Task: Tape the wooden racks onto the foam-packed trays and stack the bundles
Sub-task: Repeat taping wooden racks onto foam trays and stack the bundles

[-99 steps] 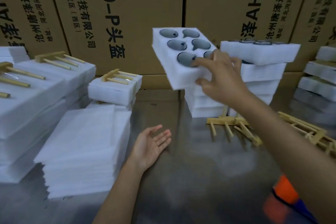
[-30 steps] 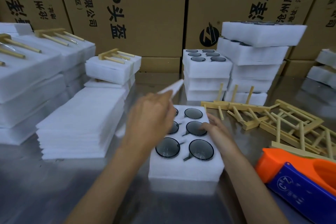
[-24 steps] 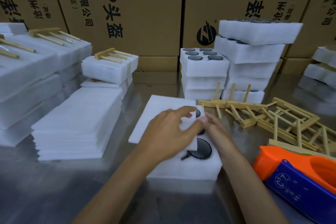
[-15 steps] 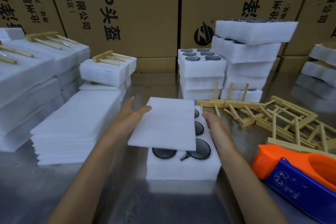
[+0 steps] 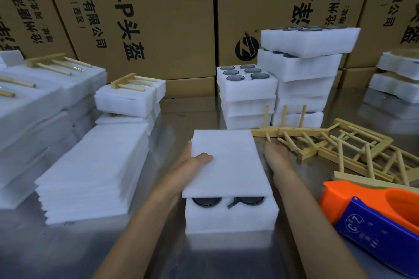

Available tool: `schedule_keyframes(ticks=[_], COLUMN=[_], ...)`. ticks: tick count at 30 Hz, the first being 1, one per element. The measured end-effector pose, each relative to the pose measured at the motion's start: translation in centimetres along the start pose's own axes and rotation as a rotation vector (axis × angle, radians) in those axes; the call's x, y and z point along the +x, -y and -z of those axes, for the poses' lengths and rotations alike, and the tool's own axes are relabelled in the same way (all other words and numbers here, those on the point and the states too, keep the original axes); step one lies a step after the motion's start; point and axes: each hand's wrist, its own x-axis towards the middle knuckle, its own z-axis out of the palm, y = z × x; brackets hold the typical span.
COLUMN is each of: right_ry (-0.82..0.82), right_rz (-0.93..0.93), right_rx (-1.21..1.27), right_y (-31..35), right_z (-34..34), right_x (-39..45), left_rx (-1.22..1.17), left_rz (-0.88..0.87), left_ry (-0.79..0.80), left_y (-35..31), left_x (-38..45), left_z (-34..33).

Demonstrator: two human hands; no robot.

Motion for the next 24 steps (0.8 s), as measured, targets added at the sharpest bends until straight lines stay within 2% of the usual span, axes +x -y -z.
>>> schedule_keyframes(ticks=[3,6,8,11,16,18,24], right_ry=[-0.002,0.038,-0.009,-0.069,-0.030,-0.057,-0.106], right_rz=[0.115,0.083,0.102,0.170,0.220,0.301,0.697], right_rx=[-0.033,0.262,0.440,0.587,0.810,0.786,0.570], right_y=[-0.7,-1.0,-1.2,-0.9,0.6,1.1,3.0], right_z=[-0.5,0.0,0.5,0.8,1.4,1.9,2.7], right_x=[-0.3,-0.1,-0.1,-0.5,-1.7,-2.3,-4.4], left_rx=[-0.001,0.022,0.035,0.047,0.043,0.042,0.030], left_rz=[0.004,0.004,-0.001,0.008,0.035,0.043,0.090], left_ry=[-0.007,-0.018,-0.019,-0.020,-0.021,-0.019,-0.041], left_y=[0.0,0.0,0.0,-0.2,-0.4,-0.5,-1.0], left_x=[-0.1,0.0,0.1,0.0,-0.3,-0.3,-0.7], left_z=[-0.1,-0.1,0.0,-0.1,0.0,0.0,-0.3])
